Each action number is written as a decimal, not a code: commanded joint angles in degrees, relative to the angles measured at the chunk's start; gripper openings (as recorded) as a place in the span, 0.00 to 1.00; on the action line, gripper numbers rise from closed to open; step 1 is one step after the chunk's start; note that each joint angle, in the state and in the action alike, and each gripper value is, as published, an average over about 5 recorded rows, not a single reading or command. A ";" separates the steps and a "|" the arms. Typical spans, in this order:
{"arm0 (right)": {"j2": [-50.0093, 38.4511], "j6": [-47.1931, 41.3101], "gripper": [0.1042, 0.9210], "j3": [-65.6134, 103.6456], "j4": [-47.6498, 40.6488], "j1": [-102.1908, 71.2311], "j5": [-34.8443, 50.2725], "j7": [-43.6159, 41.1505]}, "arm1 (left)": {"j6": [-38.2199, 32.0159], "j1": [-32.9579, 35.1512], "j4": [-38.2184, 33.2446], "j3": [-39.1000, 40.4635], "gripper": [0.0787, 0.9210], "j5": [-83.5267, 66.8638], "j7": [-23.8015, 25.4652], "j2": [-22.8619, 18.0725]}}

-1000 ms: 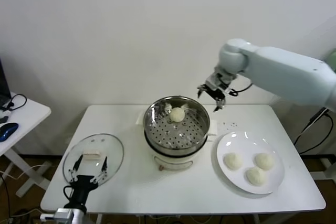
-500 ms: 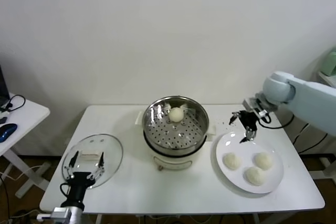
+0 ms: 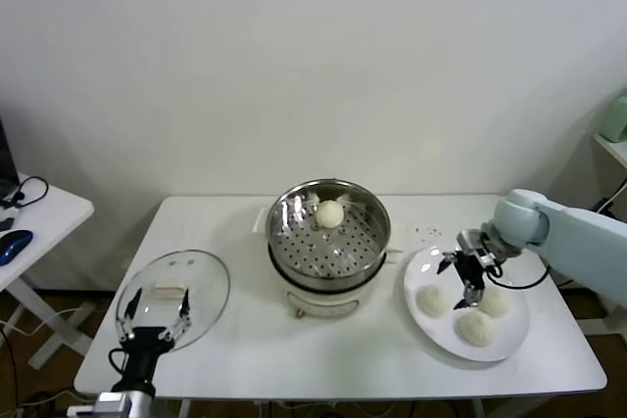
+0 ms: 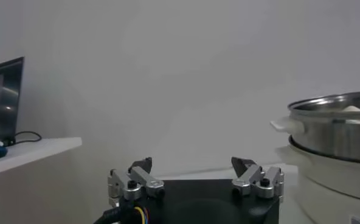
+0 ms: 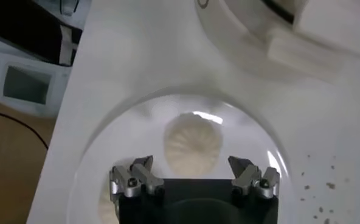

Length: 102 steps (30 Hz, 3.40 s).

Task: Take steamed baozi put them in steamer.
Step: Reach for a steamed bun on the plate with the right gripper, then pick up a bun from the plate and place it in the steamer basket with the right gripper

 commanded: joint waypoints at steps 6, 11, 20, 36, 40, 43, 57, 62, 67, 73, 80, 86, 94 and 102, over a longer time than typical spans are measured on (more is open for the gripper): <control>3.88 -0.19 0.88 2.89 -5.26 -5.04 -1.44 1.51 | -0.39 0.19 0.72 -0.32 0.88 -0.22 -0.31 -0.09; 4.96 -0.25 0.88 3.01 -5.85 -5.48 -1.64 1.38 | -0.45 0.06 1.12 -0.38 0.88 -0.32 -0.29 -0.18; 6.22 -0.17 0.84 3.48 -7.19 -5.86 -1.74 1.18 | -0.50 -0.08 1.36 -0.36 0.88 -0.36 -0.29 -0.37; 4.14 -0.40 0.68 1.47 -4.99 -0.16 3.43 1.06 | -0.27 -0.19 0.96 -0.48 0.88 -0.41 -0.26 -0.41; 2.72 -1.28 0.68 -4.77 -3.68 9.48 11.03 0.68 | -0.06 0.04 0.16 -0.75 0.88 -0.74 -0.17 -0.49; 2.51 -1.57 0.68 -11.24 -3.40 18.65 17.55 0.37 | 0.09 0.09 -0.22 -0.82 0.88 -0.92 -0.14 -0.50; 15.84 -2.92 0.68 -28.62 -4.90 45.62 44.24 0.26 | 1.18 0.42 -1.15 -0.15 0.88 -0.59 -0.34 -0.12; 21.54 -5.73 0.68 -21.82 -6.50 39.58 44.49 2.31 | 1.75 0.95 -2.50 -0.09 0.88 -0.40 -0.40 -0.13; 28.41 -6.77 0.68 -18.28 -10.11 33.48 43.00 3.69 | 2.21 1.52 -3.65 -0.41 0.88 -0.50 -0.32 0.23; 35.39 -6.95 0.68 -16.19 -15.53 27.32 41.27 4.49 | 1.99 2.49 -4.37 -0.57 0.88 -0.49 -0.27 0.19; 39.27 -6.75 0.68 -16.12 -18.31 23.01 39.27 4.65 | 1.17 3.22 -4.34 -0.72 0.88 -0.60 -0.30 -0.56; 40.62 -6.36 0.68 -16.33 -19.59 20.50 36.73 4.21 | 1.39 2.76 -4.11 -0.81 0.88 -0.61 -0.30 -1.31; 41.53 -5.87 0.68 -16.56 -20.97 18.60 34.25 3.91 | 1.37 2.39 -3.50 -0.56 0.88 -0.47 -0.29 -1.53; 42.55 -5.70 0.68 -16.22 -21.96 17.76 33.70 4.09 | 1.46 2.16 -3.37 -0.61 0.88 -0.52 -0.26 -1.51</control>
